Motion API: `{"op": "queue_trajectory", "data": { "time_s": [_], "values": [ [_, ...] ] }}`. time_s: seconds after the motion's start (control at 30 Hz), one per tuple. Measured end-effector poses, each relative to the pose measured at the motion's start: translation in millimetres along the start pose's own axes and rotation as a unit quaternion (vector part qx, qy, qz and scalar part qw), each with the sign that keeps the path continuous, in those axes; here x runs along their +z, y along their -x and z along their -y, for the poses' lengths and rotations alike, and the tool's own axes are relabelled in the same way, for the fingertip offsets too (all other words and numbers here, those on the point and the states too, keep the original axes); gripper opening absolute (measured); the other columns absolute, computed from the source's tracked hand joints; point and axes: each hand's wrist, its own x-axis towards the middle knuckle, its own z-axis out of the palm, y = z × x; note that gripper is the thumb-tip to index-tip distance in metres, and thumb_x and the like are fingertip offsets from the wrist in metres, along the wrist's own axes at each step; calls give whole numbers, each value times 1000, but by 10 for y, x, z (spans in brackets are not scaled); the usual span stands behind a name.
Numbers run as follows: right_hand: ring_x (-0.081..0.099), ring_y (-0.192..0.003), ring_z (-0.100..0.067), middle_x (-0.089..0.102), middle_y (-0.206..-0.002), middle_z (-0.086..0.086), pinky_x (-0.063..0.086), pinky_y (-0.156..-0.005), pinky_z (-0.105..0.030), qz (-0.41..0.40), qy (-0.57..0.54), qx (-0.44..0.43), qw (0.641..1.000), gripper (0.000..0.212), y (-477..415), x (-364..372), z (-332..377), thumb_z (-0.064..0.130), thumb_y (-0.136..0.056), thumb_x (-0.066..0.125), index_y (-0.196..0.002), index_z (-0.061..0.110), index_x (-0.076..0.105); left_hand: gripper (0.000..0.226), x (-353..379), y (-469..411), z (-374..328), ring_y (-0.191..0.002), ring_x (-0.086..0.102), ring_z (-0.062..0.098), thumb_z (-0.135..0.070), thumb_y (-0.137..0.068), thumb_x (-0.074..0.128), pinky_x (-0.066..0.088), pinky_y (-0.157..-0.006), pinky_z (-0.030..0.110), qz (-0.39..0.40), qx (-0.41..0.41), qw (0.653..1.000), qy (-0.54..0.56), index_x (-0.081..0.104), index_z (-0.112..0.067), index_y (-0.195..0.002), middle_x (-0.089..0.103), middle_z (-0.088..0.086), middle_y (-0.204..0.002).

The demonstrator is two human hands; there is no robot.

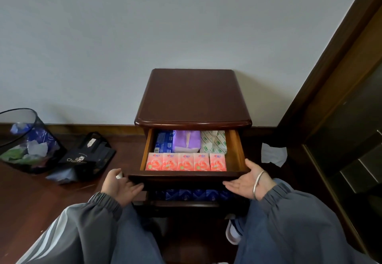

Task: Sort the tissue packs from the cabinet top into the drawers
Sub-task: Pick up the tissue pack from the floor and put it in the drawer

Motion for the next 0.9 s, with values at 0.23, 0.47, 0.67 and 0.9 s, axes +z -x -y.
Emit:
{"op": "queue_trajectory", "data": {
  "time_s": [0.23,0.47,0.67,0.9],
  "values": [
    [21,-143,-33,11,-156,-19,17,-116,-42,43,-74,-116,990,88,-552,494,498,64,-91,20,-147,-2,3,60,674,-563,-267,-141,31,30,-38,-98,22,23,-113,46,41,70,996,41,21,-11,-151,26,8,-157],
    [27,-141,-26,26,-155,-7,22,-112,-44,38,17,-175,984,76,-943,624,688,63,-93,12,-147,10,23,58,1095,-958,-472,-143,27,24,-38,-96,21,18,-116,44,76,70,993,-49,30,-17,-149,30,3,-155],
    [47,-127,-29,52,-136,-15,38,-89,-44,12,187,-29,982,69,-884,48,386,56,-96,17,-132,5,47,64,638,-802,-143,-140,30,29,-48,-96,21,19,-112,50,48,-21,990,-133,27,-12,-149,35,12,-152],
    [33,-135,-36,24,-151,-24,11,-110,-59,30,187,239,952,94,-796,-617,-333,68,-89,15,-146,-6,12,88,3,-390,706,-136,34,38,-65,-90,21,25,-107,54,74,-292,929,-216,20,0,-149,34,23,-149]
  ]
}}
